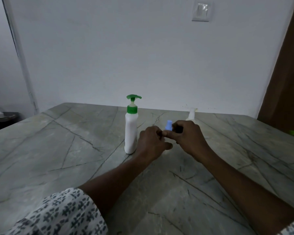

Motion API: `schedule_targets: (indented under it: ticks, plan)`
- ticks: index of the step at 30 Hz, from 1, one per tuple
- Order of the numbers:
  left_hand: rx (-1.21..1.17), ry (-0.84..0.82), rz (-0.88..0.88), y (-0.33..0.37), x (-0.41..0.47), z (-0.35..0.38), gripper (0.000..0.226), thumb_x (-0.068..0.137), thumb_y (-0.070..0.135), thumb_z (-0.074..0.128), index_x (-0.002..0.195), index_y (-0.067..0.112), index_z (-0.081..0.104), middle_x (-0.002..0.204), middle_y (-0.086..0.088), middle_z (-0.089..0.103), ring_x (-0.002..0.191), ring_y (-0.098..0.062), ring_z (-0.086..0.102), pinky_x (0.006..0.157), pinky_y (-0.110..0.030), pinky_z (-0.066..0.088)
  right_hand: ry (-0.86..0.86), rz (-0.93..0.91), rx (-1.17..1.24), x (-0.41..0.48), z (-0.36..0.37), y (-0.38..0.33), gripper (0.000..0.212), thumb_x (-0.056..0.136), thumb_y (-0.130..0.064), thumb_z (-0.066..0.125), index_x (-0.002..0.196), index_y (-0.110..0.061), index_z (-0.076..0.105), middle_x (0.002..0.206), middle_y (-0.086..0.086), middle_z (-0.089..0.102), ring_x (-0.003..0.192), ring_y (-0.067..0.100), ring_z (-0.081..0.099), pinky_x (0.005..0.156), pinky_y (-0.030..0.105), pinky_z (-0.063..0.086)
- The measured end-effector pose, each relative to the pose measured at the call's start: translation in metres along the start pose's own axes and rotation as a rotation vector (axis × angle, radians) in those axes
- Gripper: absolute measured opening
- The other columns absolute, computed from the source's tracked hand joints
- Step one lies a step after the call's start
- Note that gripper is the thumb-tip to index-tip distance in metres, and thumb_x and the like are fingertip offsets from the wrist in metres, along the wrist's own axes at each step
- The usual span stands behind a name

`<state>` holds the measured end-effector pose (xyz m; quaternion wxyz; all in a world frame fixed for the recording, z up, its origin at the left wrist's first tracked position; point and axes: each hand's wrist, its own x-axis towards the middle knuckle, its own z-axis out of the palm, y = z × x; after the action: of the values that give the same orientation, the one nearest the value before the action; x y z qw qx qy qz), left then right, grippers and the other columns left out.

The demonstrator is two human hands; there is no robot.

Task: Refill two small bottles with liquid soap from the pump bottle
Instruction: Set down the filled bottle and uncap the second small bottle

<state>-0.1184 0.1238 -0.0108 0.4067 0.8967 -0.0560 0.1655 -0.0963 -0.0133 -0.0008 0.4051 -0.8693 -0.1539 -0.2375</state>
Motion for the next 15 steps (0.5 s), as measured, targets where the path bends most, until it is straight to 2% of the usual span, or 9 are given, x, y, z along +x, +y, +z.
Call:
schedule_targets:
  ticks: [3,5,7,8,9,10,12,14,15]
  plan:
    - [-0.002,0.006,0.004,-0.0002,0.0008,-0.0007,0.030,0.073,0.026,0.087,0.085,0.015,0.062,0.074,0.008,0.059,0.064,-0.002,0.052,0.056,-0.016,0.038,0.007,-0.030,0.036,-0.0007,-0.0026,-0.0015,0.027,0.082,-0.030,0.076,0.065,-0.017,0.058,0.056,-0.008,0.049,0.052,0.005,0.044,0.051,0.009,0.034]
    - [-0.018,0.012,0.007,-0.0004,0.0008,-0.0014,0.030,0.072,0.025,0.088,0.084,0.013,0.065,0.076,0.006,0.061,0.064,-0.002,0.053,0.057,-0.015,0.040,-0.003,-0.052,0.034,-0.0007,-0.0023,-0.0036,0.028,0.084,-0.026,0.073,0.064,-0.022,0.055,0.058,-0.009,0.049,0.055,0.004,0.045,0.052,0.008,0.034]
    - [-0.027,0.014,0.002,-0.0009,0.0005,-0.0012,0.030,0.072,0.025,0.088,0.087,0.011,0.066,0.075,0.007,0.061,0.064,-0.002,0.053,0.057,-0.014,0.039,-0.055,-0.021,0.049,0.0002,0.0000,-0.0028,0.011,0.087,-0.025,0.070,0.085,-0.015,0.068,0.079,-0.004,0.064,0.069,0.008,0.057,0.063,0.012,0.044]
    - [-0.026,0.013,-0.003,-0.0010,0.0003,-0.0008,0.030,0.072,0.025,0.088,0.088,0.012,0.067,0.075,0.008,0.060,0.064,-0.001,0.053,0.056,-0.014,0.038,-0.096,0.008,0.075,0.0005,0.0005,-0.0012,0.018,0.089,-0.025,0.067,0.102,-0.012,0.070,0.096,-0.001,0.068,0.079,0.012,0.062,0.072,0.023,0.053]
    - [-0.025,0.012,-0.008,-0.0011,0.0002,-0.0003,0.030,0.073,0.025,0.088,0.089,0.012,0.067,0.075,0.009,0.060,0.064,-0.001,0.053,0.055,-0.014,0.037,-0.142,0.047,0.131,0.0011,-0.0002,0.0005,0.026,0.091,-0.023,0.064,0.115,-0.013,0.068,0.112,0.001,0.067,0.089,0.016,0.064,0.080,0.034,0.056]
    - [-0.027,0.013,-0.010,-0.0012,0.0003,0.0001,0.031,0.073,0.026,0.088,0.090,0.013,0.067,0.076,0.007,0.061,0.064,-0.002,0.053,0.055,-0.015,0.037,-0.185,0.083,0.194,0.0008,-0.0021,0.0009,0.031,0.093,-0.022,0.062,0.124,-0.015,0.064,0.123,0.002,0.063,0.097,0.018,0.064,0.087,0.039,0.056]
    - [-0.031,0.017,-0.007,-0.0013,0.0012,0.0005,0.032,0.072,0.026,0.089,0.091,0.012,0.068,0.081,0.004,0.065,0.065,-0.003,0.054,0.055,-0.016,0.039,-0.201,0.096,0.255,0.0001,-0.0060,0.0000,0.044,0.093,-0.022,0.063,0.136,-0.018,0.054,0.129,0.003,0.056,0.105,0.018,0.060,0.091,0.035,0.053]
    - [-0.021,0.017,0.000,-0.0006,0.0014,-0.0002,0.031,0.071,0.025,0.089,0.090,0.012,0.067,0.080,0.004,0.064,0.065,-0.003,0.054,0.055,-0.017,0.039,-0.159,0.066,0.238,-0.0004,-0.0063,0.0001,0.063,0.088,-0.025,0.068,0.144,-0.020,0.040,0.115,0.003,0.057,0.101,0.015,0.058,0.080,0.018,0.049]
    - [-0.017,0.016,-0.002,-0.0006,0.0013,-0.0005,0.031,0.071,0.025,0.089,0.089,0.012,0.067,0.078,0.006,0.062,0.065,-0.003,0.054,0.055,-0.017,0.038,-0.133,0.055,0.241,-0.0017,-0.0048,-0.0016,0.070,0.087,-0.023,0.070,0.147,-0.019,0.035,0.107,0.002,0.058,0.097,0.014,0.058,0.075,0.013,0.047]
